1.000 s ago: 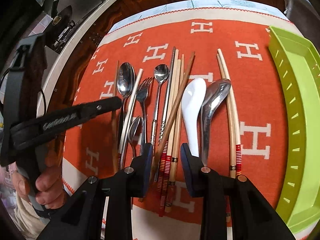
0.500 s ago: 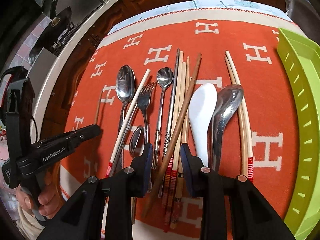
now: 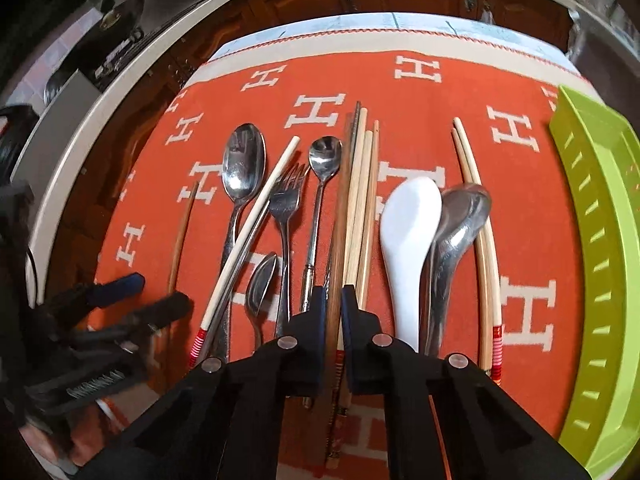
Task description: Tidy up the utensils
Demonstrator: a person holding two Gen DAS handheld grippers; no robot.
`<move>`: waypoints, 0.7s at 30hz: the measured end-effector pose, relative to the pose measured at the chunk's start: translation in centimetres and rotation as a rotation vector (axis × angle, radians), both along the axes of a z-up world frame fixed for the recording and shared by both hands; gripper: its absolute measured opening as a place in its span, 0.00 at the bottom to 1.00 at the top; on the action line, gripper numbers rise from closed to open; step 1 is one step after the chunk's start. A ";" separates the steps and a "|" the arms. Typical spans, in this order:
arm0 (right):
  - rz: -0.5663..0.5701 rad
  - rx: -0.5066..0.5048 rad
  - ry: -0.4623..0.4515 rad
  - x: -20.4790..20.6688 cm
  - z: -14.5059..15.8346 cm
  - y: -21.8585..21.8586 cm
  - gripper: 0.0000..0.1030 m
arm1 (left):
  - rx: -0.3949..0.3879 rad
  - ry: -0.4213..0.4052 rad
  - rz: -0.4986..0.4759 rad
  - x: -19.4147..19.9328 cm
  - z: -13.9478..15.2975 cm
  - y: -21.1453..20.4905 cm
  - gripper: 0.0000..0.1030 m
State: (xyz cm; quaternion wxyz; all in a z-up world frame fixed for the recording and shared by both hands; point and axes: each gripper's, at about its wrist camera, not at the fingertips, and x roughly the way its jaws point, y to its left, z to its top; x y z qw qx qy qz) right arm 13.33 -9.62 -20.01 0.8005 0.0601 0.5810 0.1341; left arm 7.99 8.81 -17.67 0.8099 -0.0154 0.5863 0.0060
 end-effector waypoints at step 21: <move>-0.202 0.171 -0.120 -6.6 8.5 -12.6 0.06 | -0.268 -0.056 -0.119 -2.5 8.3 -5.8 0.04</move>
